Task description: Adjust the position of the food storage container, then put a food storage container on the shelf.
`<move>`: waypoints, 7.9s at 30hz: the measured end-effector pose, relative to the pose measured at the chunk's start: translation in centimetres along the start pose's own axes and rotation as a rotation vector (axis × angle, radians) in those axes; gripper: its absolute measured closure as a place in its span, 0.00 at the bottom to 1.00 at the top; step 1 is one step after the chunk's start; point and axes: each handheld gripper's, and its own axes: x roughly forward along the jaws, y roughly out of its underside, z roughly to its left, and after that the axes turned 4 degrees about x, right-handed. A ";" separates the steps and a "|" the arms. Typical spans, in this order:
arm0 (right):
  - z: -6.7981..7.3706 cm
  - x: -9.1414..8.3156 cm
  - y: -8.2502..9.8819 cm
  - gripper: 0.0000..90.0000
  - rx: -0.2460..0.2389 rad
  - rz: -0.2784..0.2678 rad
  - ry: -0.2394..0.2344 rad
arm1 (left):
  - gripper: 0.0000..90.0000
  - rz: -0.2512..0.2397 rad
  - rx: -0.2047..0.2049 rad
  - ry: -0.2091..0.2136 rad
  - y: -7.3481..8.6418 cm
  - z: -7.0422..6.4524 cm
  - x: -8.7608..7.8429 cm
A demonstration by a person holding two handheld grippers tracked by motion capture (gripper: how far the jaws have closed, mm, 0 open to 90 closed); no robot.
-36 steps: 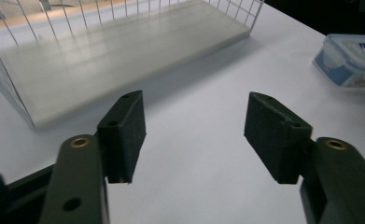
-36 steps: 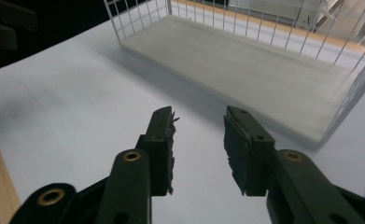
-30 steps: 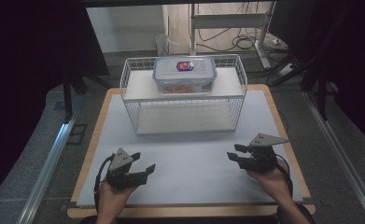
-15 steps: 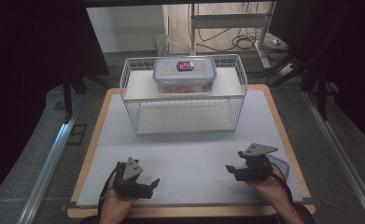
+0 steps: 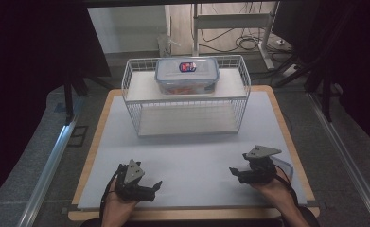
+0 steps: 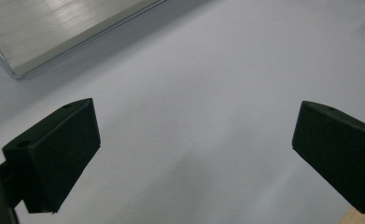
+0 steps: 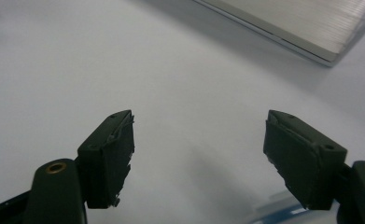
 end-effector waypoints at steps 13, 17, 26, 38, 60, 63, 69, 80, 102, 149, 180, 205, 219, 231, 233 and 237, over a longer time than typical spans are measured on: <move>-1.8 -2.8 0.5 0.72 0.087 0.021 0.035 | 0.00 -0.003 0.032 -0.006 0.0 0.0 -0.1; -2.5 -4.0 1.0 0.93 0.089 0.035 0.063 | 0.00 -0.010 0.036 -0.005 0.0 -0.1 -0.3; -5.1 -7.2 2.9 1.00 0.181 0.032 0.169 | 0.00 -0.004 0.050 0.004 0.0 -0.2 -0.1; -7.3 -10.7 5.9 1.00 0.276 0.033 0.282 | 0.00 -0.004 0.049 0.003 0.0 -0.3 -0.1; -7.8 -8.5 7.0 1.00 0.318 0.086 0.230 | 0.00 0.002 0.045 0.014 0.0 -0.4 0.1; -7.6 -7.7 6.2 1.00 0.299 0.085 0.208 | 0.00 0.004 0.043 0.016 0.0 -0.4 0.2; -7.0 -6.2 4.3 1.00 0.272 0.080 0.169 | 0.00 0.003 0.038 0.020 0.0 -0.4 0.3; -4.7 -3.3 2.2 1.00 0.225 0.089 0.079 | 0.00 0.005 0.032 0.025 0.1 -0.3 0.3; 0.7 1.7 -1.7 1.00 0.127 0.103 -0.105 | 0.00 0.005 0.030 0.023 0.1 -0.3 0.3; -0.7 2.9 -0.1 0.16 0.015 0.027 -0.114 | 0.01 0.035 -0.013 0.029 0.6 0.9 1.0; 1.0 3.0 -2.7 0.35 0.134 0.073 -0.273 | 0.21 0.038 -0.208 0.297 -4.3 1.4 5.1; 1.4 6.1 -3.0 0.41 0.280 0.161 -0.471 | 0.37 0.087 -0.272 0.509 -4.6 0.9 7.6; 0.9 5.3 -2.1 0.54 0.331 0.151 -0.536 | 0.44 0.060 -0.318 0.544 -3.6 0.8 7.2; 0.9 4.8 -1.9 0.61 0.361 0.125 -0.540 | 0.57 0.027 -0.358 0.577 -3.3 1.3 6.5; 0.9 4.9 -1.6 0.60 0.370 0.127 -0.551 | 0.57 0.026 -0.359 0.579 -3.2 1.3 6.5; 0.9 4.9 -1.4 0.61 0.385 0.123 -0.554 | 0.57 0.028 -0.357 0.584 -3.0 1.2 6.5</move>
